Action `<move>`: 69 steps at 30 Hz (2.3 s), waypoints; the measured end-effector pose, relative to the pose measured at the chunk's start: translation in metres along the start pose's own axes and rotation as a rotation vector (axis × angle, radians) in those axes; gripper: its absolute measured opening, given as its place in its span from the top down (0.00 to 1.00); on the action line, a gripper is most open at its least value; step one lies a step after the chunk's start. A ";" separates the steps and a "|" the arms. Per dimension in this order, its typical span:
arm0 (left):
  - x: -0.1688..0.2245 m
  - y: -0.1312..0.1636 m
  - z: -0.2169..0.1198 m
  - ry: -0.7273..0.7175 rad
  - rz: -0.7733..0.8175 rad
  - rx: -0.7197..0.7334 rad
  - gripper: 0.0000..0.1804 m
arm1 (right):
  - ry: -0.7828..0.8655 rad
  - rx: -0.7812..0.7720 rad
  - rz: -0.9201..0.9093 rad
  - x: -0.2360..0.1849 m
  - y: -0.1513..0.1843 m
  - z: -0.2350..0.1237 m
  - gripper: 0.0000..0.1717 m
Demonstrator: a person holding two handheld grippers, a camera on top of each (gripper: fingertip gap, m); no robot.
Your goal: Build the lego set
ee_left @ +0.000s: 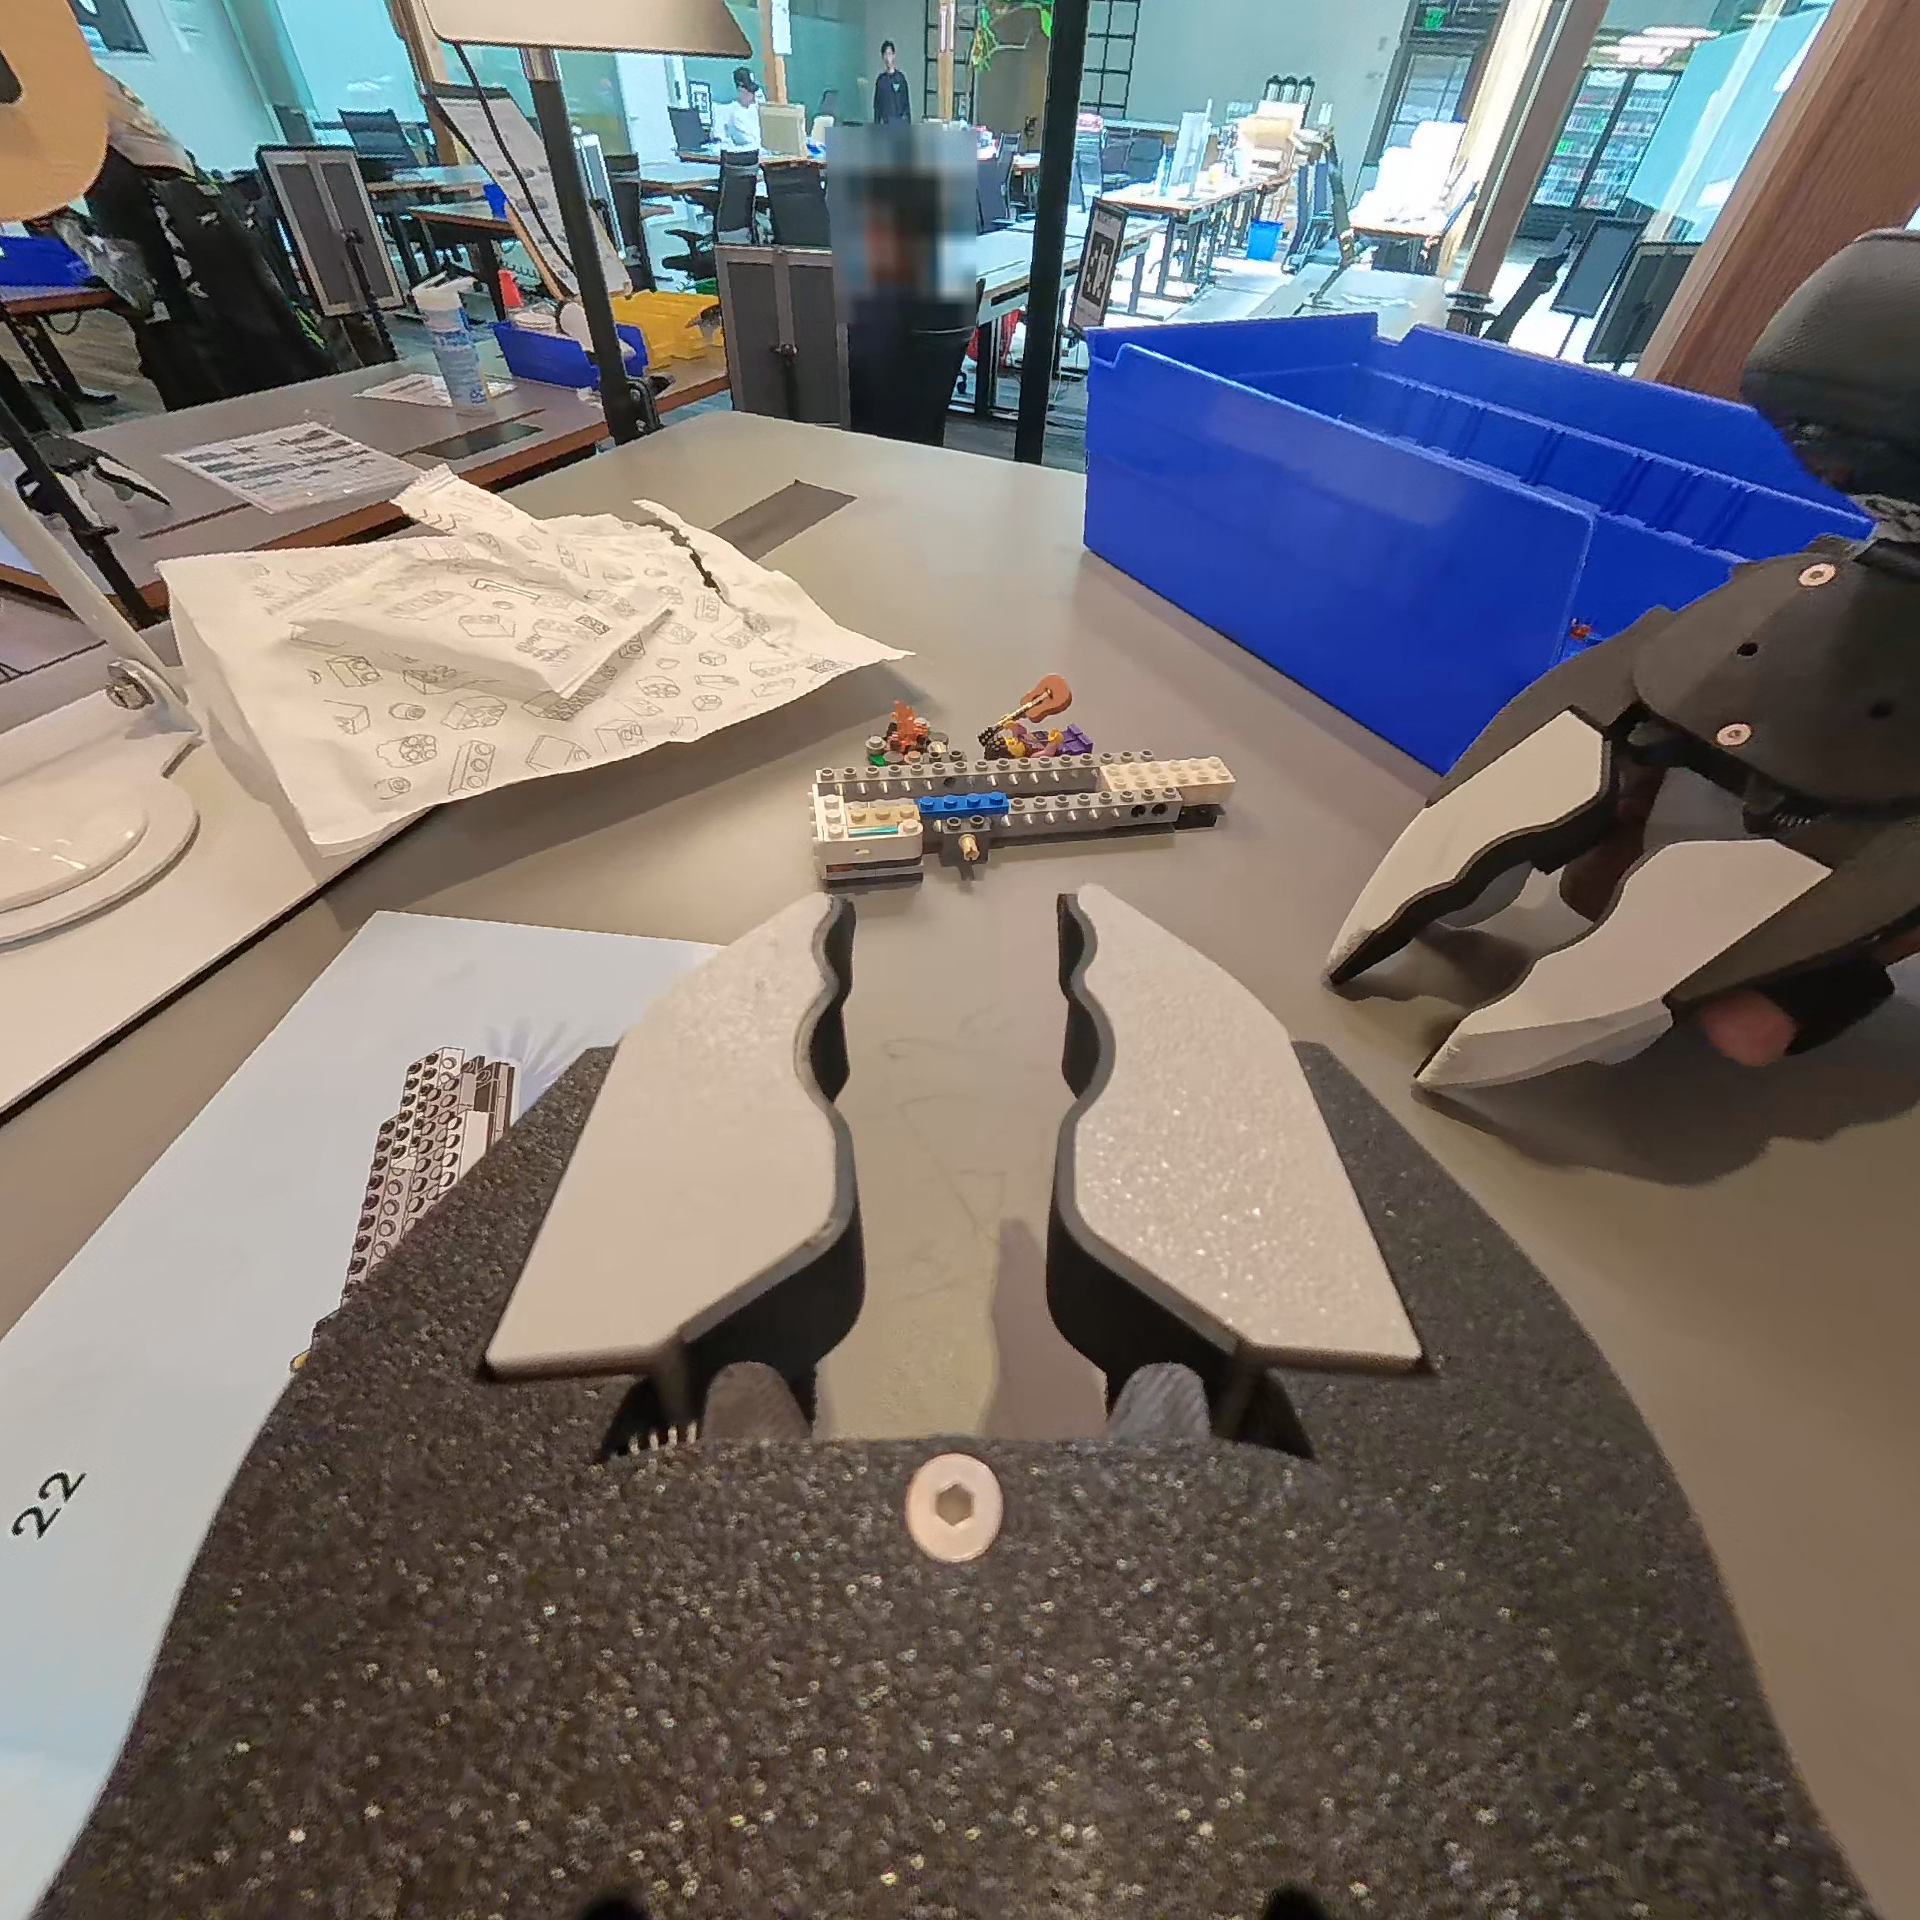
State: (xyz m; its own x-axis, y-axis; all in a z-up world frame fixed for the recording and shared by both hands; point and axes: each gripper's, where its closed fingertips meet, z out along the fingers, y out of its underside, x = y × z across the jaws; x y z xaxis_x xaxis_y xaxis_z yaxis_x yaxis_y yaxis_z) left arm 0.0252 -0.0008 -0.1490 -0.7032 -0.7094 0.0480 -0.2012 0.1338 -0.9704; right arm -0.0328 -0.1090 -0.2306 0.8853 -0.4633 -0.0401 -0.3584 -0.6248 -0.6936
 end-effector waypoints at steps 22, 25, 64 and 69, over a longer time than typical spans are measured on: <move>-0.002 0.000 0.000 0.000 -0.019 0.000 0.79 | 0.006 0.000 0.002 0.000 0.000 0.002 0.80; -0.002 0.000 0.001 0.002 -0.017 -0.002 0.79 | 0.005 0.000 0.002 0.000 0.000 0.002 0.80; 0.000 0.006 -0.004 -0.017 -0.007 -0.031 0.80 | 0.345 -0.198 -0.188 0.163 0.037 -0.233 0.79; 0.001 0.008 -0.015 -0.037 -0.014 -0.029 0.81 | 0.285 -0.521 -0.335 0.177 0.091 -0.228 0.84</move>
State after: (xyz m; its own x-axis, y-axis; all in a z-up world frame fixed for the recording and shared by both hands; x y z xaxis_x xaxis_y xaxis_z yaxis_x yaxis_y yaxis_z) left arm 0.0124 0.0097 -0.1533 -0.6746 -0.7363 0.0522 -0.2306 0.1430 -0.9625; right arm 0.0237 -0.3907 -0.1366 0.8863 -0.2951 0.3569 -0.2377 -0.9513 -0.1962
